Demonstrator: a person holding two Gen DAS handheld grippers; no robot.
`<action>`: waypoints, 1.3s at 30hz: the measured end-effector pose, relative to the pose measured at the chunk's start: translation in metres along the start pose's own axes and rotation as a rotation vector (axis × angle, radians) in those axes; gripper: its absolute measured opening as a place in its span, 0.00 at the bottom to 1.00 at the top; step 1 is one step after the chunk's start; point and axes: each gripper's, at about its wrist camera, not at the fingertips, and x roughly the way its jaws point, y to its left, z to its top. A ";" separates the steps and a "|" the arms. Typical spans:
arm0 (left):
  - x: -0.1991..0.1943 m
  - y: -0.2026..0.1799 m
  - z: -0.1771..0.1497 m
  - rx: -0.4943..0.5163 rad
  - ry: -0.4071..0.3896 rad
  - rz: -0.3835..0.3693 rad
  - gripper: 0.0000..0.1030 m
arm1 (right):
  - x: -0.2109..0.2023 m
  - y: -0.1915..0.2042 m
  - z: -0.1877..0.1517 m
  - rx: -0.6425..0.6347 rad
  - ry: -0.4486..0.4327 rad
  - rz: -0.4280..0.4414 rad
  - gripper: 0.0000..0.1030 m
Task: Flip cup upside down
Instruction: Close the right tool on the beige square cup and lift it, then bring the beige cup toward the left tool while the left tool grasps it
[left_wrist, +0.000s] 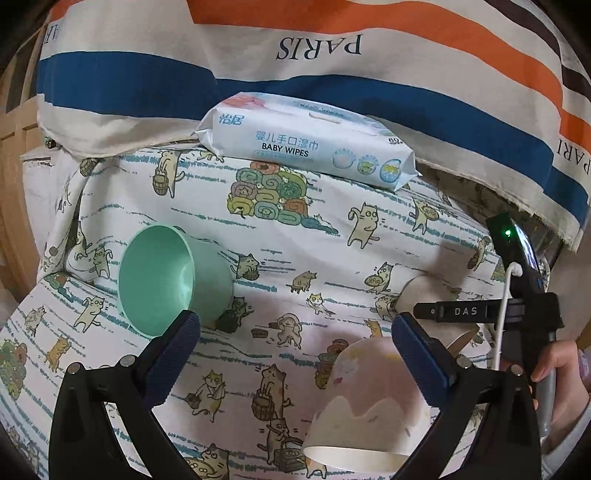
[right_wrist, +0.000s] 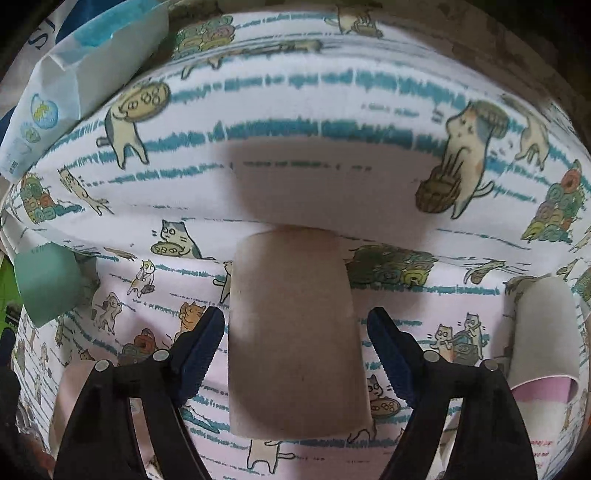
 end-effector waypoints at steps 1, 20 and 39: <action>0.000 -0.001 0.000 0.006 0.003 -0.004 1.00 | 0.003 0.001 -0.001 -0.007 0.007 -0.007 0.80; -0.014 -0.020 -0.001 0.090 -0.048 -0.008 1.00 | -0.089 0.003 -0.092 -0.060 -0.151 0.078 0.68; -0.051 -0.058 -0.012 0.267 -0.185 -0.043 1.00 | -0.118 -0.012 -0.184 0.019 -0.124 0.146 0.68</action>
